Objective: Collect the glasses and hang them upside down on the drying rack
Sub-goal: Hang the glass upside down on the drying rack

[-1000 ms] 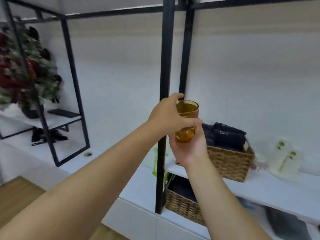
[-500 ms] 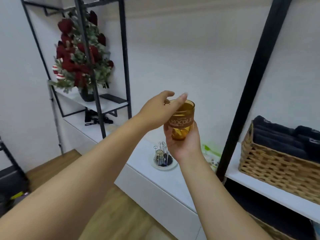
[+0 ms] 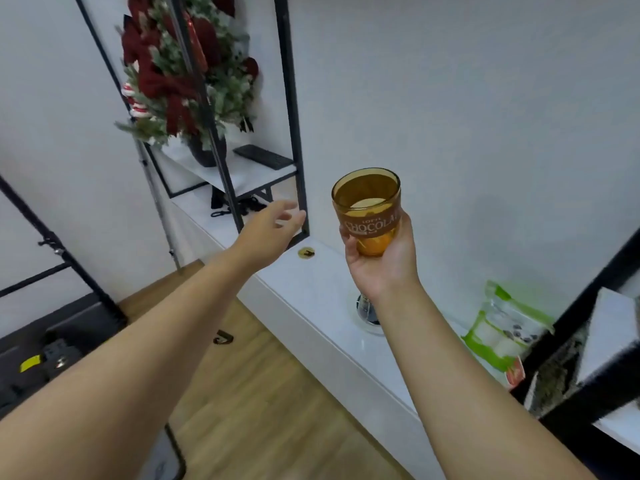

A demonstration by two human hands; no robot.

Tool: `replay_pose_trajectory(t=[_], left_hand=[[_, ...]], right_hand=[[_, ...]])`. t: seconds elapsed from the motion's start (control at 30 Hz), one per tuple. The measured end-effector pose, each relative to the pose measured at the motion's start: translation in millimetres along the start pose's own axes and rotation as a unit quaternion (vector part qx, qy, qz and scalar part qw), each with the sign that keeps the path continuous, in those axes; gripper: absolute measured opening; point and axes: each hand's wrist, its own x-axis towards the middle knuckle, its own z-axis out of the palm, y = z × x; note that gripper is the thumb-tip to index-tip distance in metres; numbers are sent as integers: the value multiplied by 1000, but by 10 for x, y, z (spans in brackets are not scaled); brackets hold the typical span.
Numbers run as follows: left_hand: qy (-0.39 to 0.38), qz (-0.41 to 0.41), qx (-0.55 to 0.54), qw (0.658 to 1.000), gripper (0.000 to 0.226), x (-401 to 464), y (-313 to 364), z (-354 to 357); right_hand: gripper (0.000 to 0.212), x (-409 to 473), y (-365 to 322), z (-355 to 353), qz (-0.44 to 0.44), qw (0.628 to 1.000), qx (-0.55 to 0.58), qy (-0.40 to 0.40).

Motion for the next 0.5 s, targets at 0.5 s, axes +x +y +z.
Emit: replay_pose_trajectory(t=[0.5], left_hand=[[-192,126,-26,973,45,2151,-695,1513]], right_hand=[[58,1382,-324,-465,-171,971,-37,165]])
